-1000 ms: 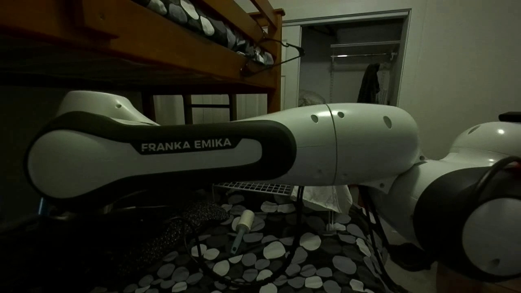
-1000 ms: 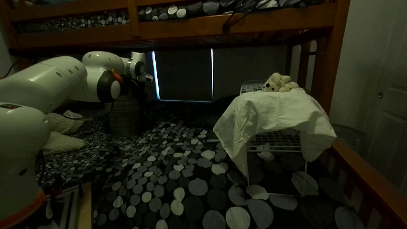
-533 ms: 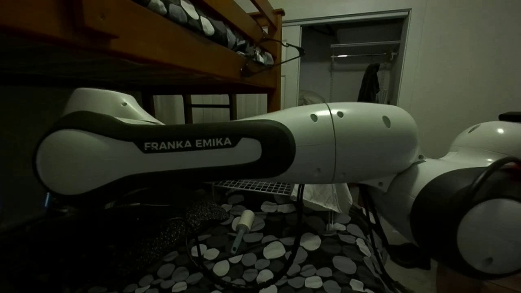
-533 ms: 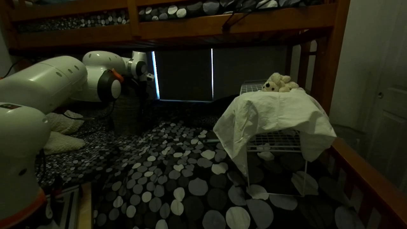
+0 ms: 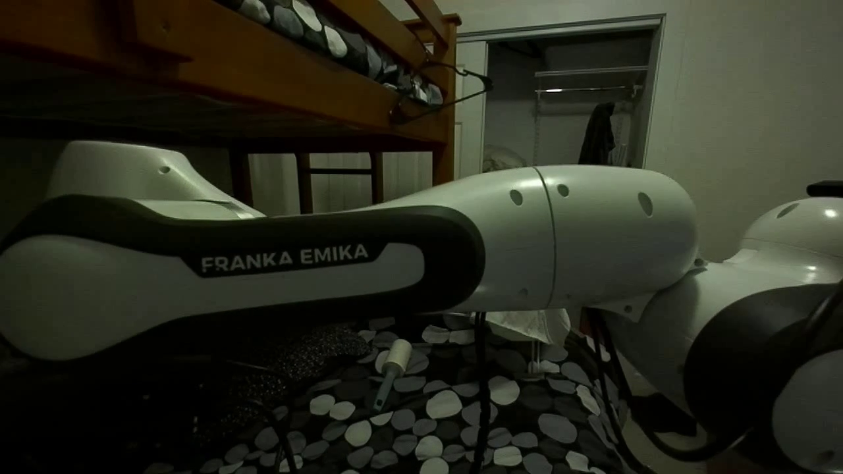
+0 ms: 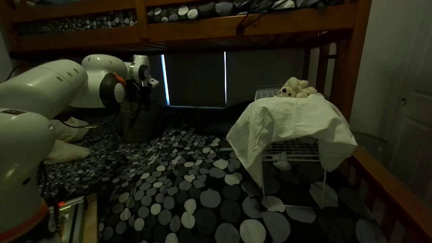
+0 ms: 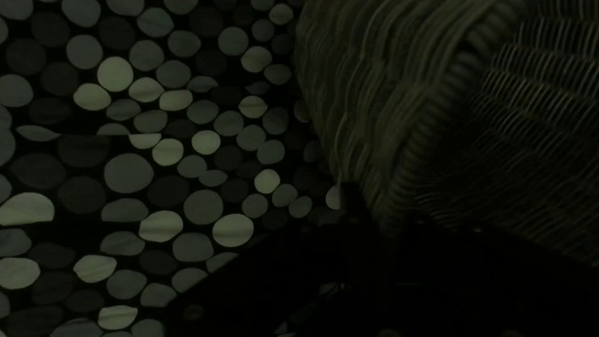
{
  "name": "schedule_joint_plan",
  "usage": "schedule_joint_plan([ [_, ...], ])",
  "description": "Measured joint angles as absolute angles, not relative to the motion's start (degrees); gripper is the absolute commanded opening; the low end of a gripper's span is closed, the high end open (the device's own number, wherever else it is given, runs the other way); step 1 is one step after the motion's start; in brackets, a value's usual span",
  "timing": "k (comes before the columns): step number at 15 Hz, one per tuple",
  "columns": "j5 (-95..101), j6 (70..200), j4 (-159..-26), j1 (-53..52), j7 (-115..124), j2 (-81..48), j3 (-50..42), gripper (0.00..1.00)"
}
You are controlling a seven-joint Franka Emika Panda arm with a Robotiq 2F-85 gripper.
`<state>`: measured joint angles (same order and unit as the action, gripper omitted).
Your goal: Move the basket to the right
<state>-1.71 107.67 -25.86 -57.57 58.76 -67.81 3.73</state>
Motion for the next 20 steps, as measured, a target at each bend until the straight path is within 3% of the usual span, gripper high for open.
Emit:
schedule_joint_plan([
  [1,-1.69,107.67,-25.90,-57.63,58.68,-67.81,3.73,0.11],
  [2,-1.69,107.67,-25.95,-57.52,58.51,-67.81,3.73,0.03],
  [7,-0.24,108.69,-25.57,-58.26,64.01,-67.31,1.51,0.03],
  [16,7.55,105.33,-25.56,-67.76,96.75,-65.41,-6.18,0.03],
  [17,8.01,104.29,-25.67,-68.80,100.62,-65.47,-6.60,0.11],
  [19,8.10,103.90,-25.98,-69.42,101.24,-65.78,-6.49,0.11],
  [20,8.10,103.90,-26.00,-69.25,101.04,-65.91,-6.46,0.03],
])
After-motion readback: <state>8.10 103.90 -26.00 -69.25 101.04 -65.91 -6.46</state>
